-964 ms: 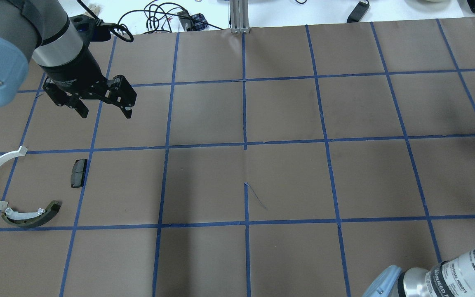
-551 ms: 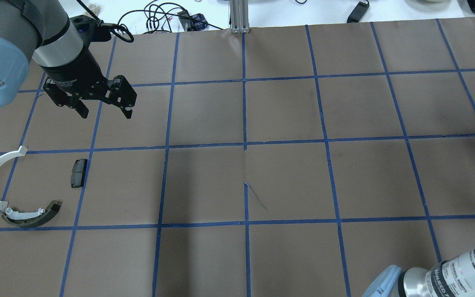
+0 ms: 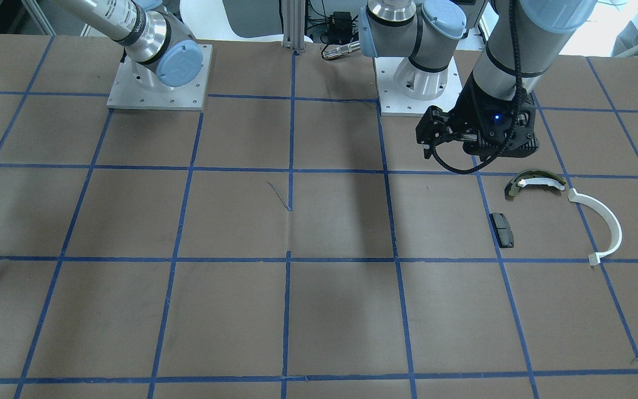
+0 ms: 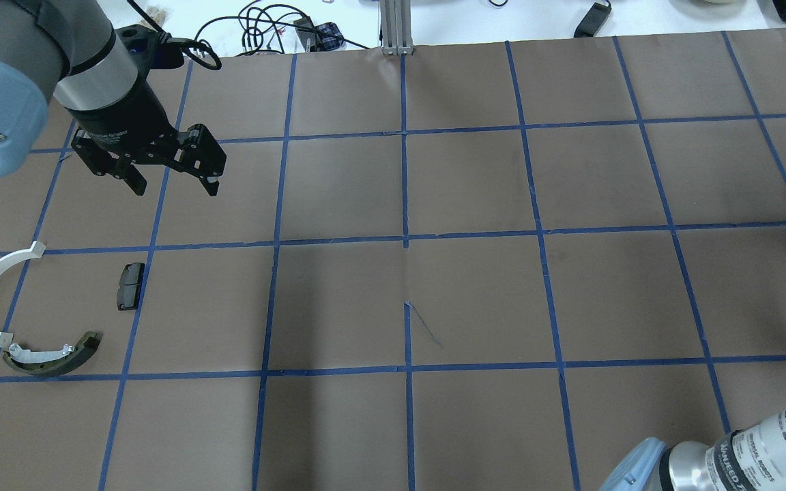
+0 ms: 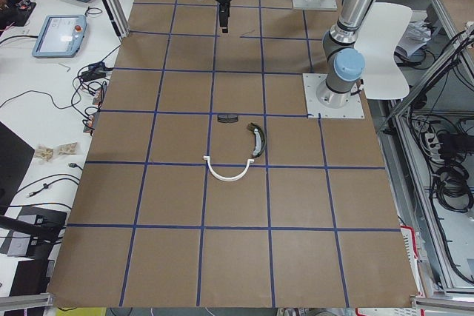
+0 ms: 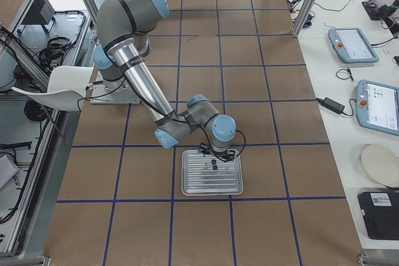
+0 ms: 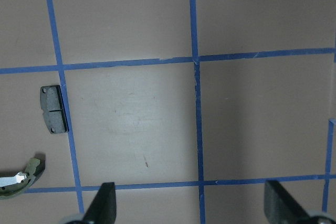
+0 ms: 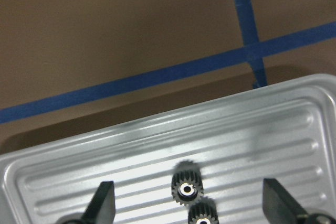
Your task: Place bearing gear from tray to pile
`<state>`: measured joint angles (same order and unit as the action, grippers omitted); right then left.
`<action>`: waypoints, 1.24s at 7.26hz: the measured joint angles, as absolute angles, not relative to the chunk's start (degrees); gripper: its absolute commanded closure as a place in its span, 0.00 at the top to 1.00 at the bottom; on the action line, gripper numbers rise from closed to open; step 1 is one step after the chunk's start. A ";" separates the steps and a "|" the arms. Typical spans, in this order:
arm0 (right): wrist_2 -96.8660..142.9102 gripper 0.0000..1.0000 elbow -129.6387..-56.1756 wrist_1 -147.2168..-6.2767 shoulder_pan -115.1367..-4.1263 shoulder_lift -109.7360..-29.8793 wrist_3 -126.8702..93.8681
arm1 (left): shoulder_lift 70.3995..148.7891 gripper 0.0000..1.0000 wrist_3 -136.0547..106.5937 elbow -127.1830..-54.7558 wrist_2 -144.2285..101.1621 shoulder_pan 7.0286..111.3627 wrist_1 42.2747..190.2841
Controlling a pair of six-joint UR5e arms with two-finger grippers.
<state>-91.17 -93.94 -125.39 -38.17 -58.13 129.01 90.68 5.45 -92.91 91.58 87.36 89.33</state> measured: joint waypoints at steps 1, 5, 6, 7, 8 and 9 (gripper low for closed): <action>-91.37 1.00 -94.67 -126.57 -38.15 -58.11 131.87 | 90.80 1.00 5.45 -92.90 91.58 87.36 88.97; -91.51 1.00 -95.37 -127.49 -38.12 -57.84 135.94 | 91.01 1.00 5.43 -92.87 91.11 87.54 88.66; -91.65 1.00 -95.37 -127.80 -38.09 -57.52 135.95 | 90.81 1.00 5.41 -92.84 91.04 87.69 88.69; -91.74 0.98 -95.39 -128.67 -37.99 -57.11 135.89 | 90.47 1.00 5.51 -92.83 91.08 87.76 88.76; -91.78 0.73 -95.42 -129.65 -37.88 -56.75 135.79 | 90.18 1.00 5.68 -92.82 91.14 87.78 88.86; -91.82 0.46 -95.44 -130.10 -37.83 -56.59 135.75 | 90.10 1.00 5.80 -92.81 91.24 87.80 88.96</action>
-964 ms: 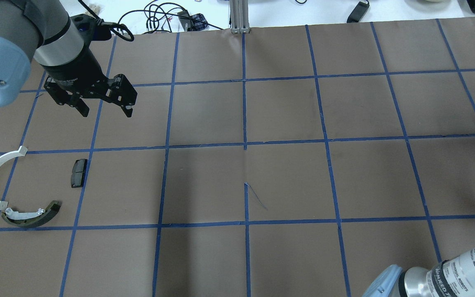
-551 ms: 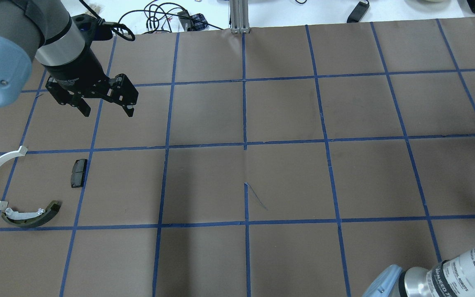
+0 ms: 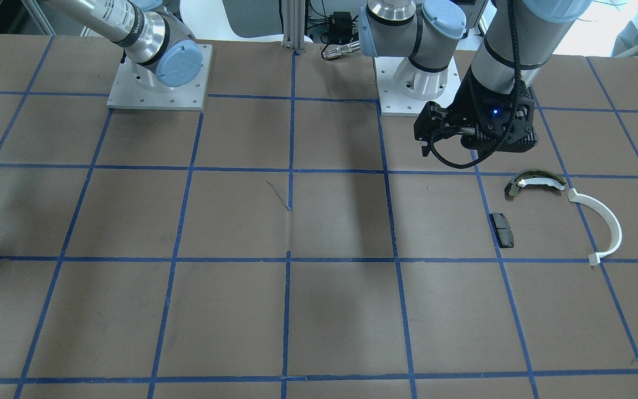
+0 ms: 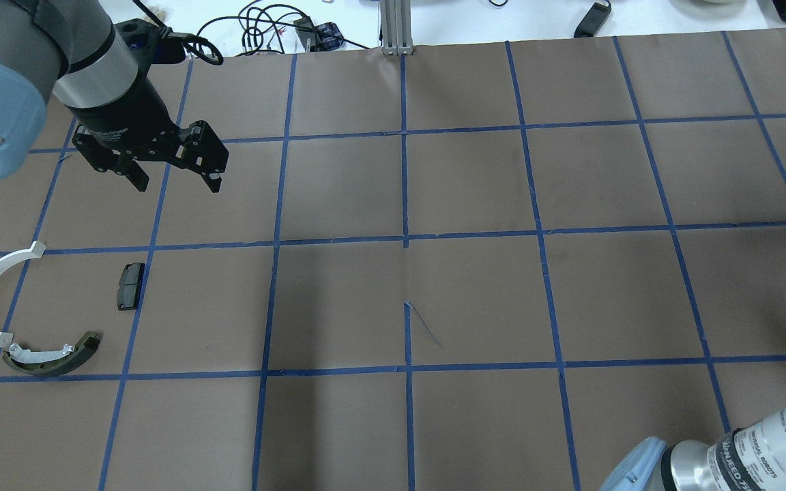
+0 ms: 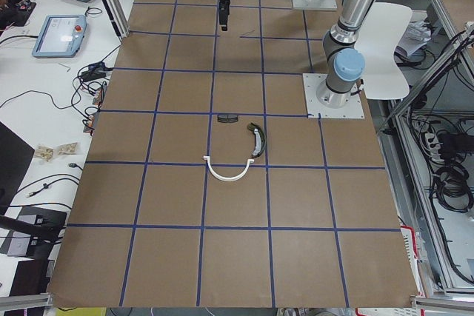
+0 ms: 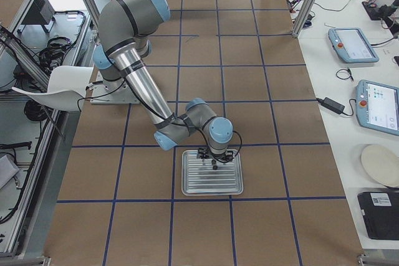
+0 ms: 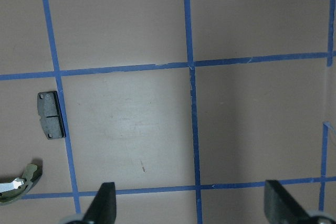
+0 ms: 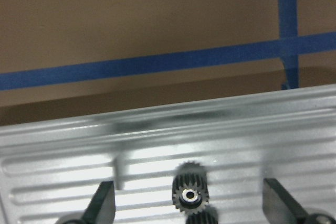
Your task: Place bearing gear from tray to pile
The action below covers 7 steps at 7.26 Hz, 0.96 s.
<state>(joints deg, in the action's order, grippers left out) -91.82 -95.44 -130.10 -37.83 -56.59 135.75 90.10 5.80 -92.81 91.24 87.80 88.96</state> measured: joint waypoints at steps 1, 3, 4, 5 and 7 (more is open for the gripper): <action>-91.86 0.27 -95.45 -130.27 -37.81 -56.55 135.82 | 90.30 1.00 5.91 -92.81 91.36 87.80 88.97; -92.10 0.02 -95.43 -130.34 -37.79 -56.55 135.67 | 90.38 1.00 5.97 -92.81 91.53 87.80 88.88; -92.15 0.00 -95.42 -130.33 -37.79 -56.61 135.55 | 90.26 1.00 5.97 -92.81 91.56 87.80 88.84; -92.20 0.00 -95.43 -130.31 -37.79 -56.76 135.34 | 90.16 1.00 5.98 -92.81 91.58 87.80 88.80; -92.27 0.00 -95.49 -129.52 -37.79 -57.28 132.82 | 90.12 1.00 5.98 -92.81 91.58 87.80 88.77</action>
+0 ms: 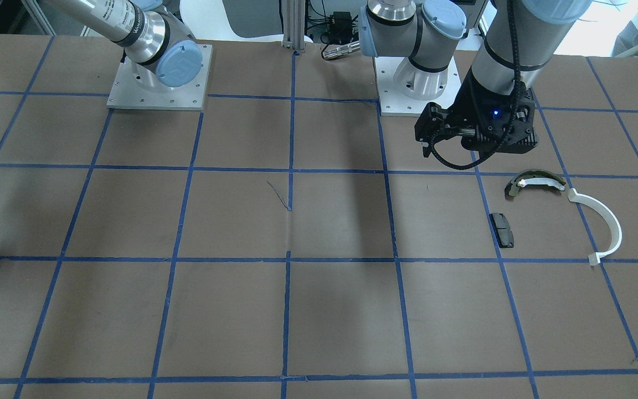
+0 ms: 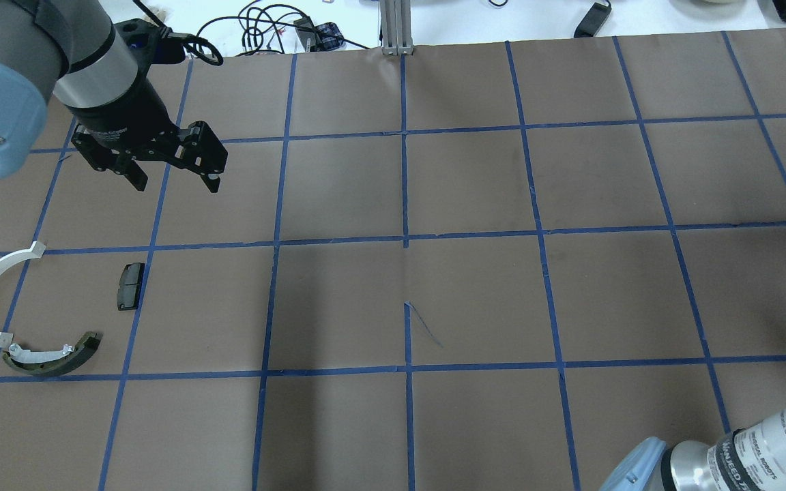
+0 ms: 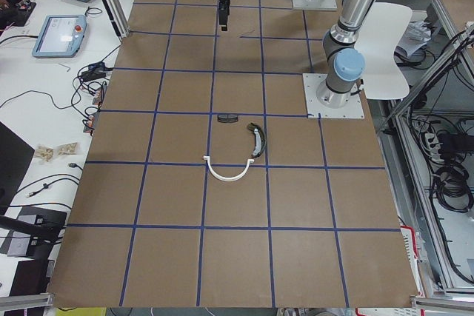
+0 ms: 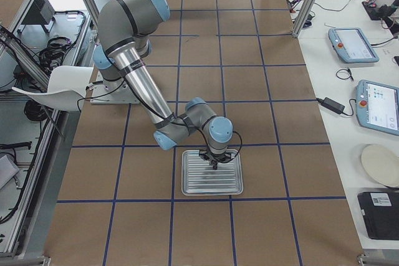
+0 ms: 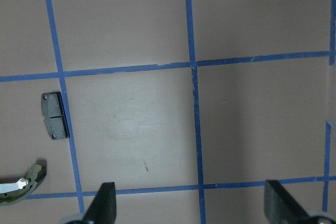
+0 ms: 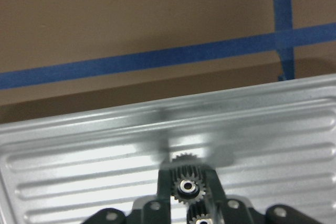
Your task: Place bearing gear from tray to pile
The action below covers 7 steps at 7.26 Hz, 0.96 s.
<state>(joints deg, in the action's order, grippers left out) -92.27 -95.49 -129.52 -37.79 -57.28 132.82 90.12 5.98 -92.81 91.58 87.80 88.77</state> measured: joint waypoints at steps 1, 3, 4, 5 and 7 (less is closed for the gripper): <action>-92.23 0.00 -95.54 -128.71 -37.83 -57.95 129.46 | 89.99 1.00 5.98 -92.81 91.58 87.77 88.77; -91.58 0.00 -96.29 -125.02 -38.48 -61.48 120.81 | 89.79 1.00 5.98 -92.81 91.58 87.66 88.77; -90.89 0.00 -97.90 -123.04 -39.98 -64.67 115.04 | 89.82 1.00 6.00 -92.81 91.60 87.59 88.77; -90.19 0.00 -100.68 -122.17 -42.79 -68.04 107.75 | 90.12 1.00 6.47 -92.81 91.68 87.49 88.72; -88.24 0.00 -105.84 -122.37 -52.37 -72.83 89.13 | 90.61 1.00 7.80 -92.77 91.78 87.33 88.62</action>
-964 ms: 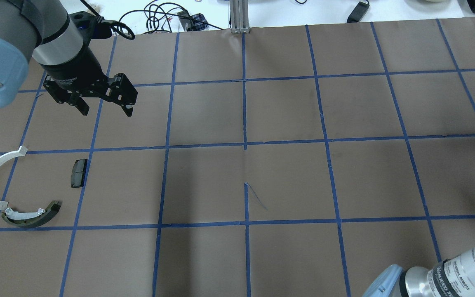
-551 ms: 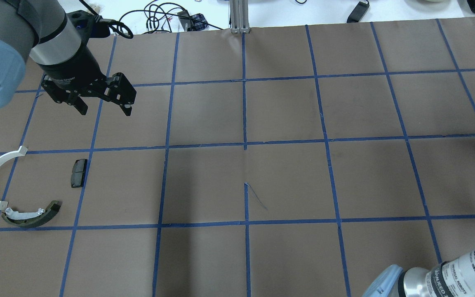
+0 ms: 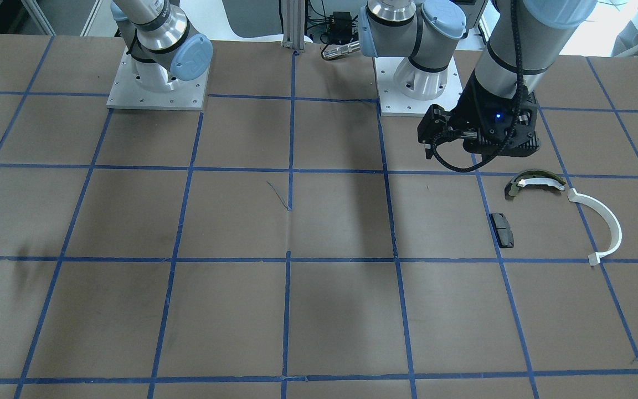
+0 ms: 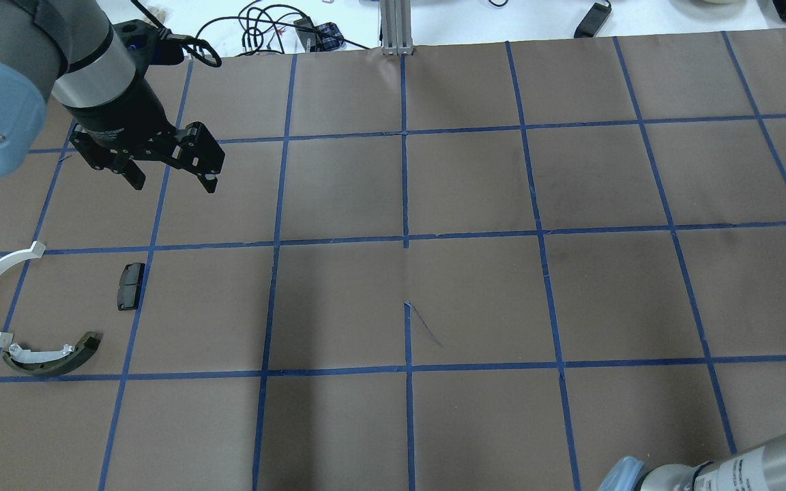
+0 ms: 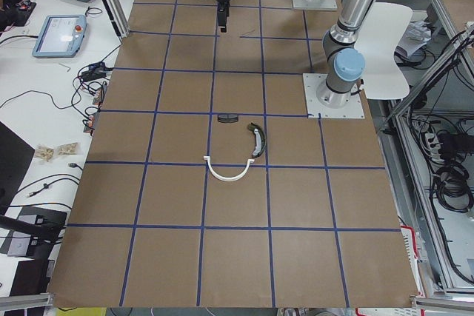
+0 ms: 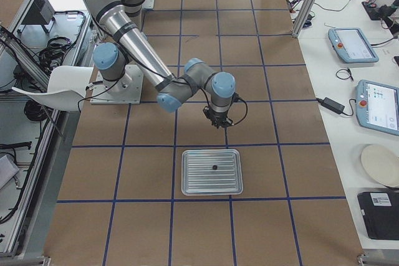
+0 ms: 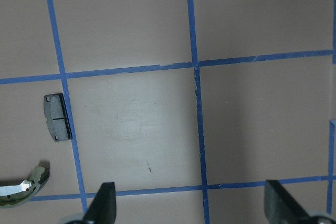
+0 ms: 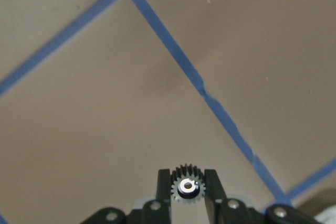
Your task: Place bearing gear from tray to pile
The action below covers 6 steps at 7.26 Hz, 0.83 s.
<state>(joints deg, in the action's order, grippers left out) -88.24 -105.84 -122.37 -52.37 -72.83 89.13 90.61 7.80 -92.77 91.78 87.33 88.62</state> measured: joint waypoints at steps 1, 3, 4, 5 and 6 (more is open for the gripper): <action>-87.79 0.00 -106.70 -122.55 -58.73 -74.20 78.28 | 90.66 1.00 7.99 -92.75 91.74 87.28 88.60; -87.32 0.00 -107.11 -122.80 -72.13 -75.15 55.05 | 90.65 1.00 8.08 -92.73 91.66 87.21 88.60; -87.24 0.00 -107.09 -122.87 -79.11 -75.13 42.69 | 90.63 1.00 8.08 -92.79 91.70 87.20 88.59; -87.19 0.00 -107.04 -123.57 -86.50 -74.60 29.70 | 90.67 1.00 8.07 -92.80 91.78 87.19 88.59; -87.14 0.00 -106.94 -126.24 -93.75 -73.14 17.83 | 90.74 1.00 8.00 -92.81 91.80 87.19 88.61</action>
